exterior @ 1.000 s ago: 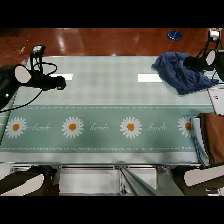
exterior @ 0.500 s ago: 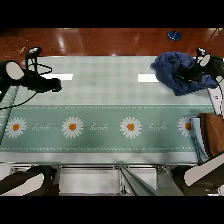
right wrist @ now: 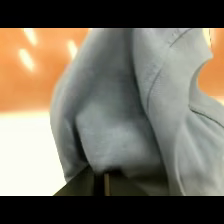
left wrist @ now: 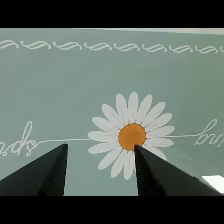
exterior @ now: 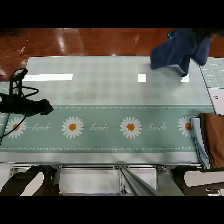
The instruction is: Fold the shirts.
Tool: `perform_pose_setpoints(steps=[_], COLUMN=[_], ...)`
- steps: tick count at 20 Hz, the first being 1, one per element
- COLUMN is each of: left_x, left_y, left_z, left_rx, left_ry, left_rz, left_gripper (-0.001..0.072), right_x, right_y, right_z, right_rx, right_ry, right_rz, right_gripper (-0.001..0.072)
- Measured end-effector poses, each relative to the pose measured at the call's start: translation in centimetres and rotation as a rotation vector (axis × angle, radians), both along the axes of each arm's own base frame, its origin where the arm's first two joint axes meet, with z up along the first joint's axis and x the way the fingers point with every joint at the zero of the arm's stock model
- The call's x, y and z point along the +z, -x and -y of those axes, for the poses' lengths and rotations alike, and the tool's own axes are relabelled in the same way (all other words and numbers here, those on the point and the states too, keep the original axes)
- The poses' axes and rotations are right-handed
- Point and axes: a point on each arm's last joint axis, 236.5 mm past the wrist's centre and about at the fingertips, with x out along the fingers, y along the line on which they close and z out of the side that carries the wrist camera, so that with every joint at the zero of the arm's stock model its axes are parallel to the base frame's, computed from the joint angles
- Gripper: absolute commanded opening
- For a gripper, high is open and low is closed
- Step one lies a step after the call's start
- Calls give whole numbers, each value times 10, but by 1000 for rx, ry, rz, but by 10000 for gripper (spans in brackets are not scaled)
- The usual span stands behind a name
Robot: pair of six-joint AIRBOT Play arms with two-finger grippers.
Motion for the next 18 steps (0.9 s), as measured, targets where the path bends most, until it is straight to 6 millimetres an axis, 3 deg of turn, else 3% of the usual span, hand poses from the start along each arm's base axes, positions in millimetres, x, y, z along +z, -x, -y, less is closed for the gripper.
perform_pose_setpoints(steps=[2,4,6,7,9,11,18], left_x=[12,21,28,32,40,44,56], left_y=[1,0,-5,-10,-19,-23,-30], left_z=[-2,-3,-5,-6,-8,-8,12], left_rx=[13,28,87,120,169,197,168], left_ry=[-3,2,24,37,60,79,163], left_rz=[78,129,169,193,239,264,305], left_gripper=[509,509,509,509,509,509,508], right_x=[75,124,150,149,124,82,-125], right_y=[32,67,101,116,138,156,202], right_z=[-23,-50,-82,-98,-130,-168,-309], right_rx=[45,111,199,248,347,468,767], right_ry=[12,38,61,71,81,86,55], right_rz=[165,272,328,316,233,108,-395], right_gripper=[22,22,22,22,22,22,23])
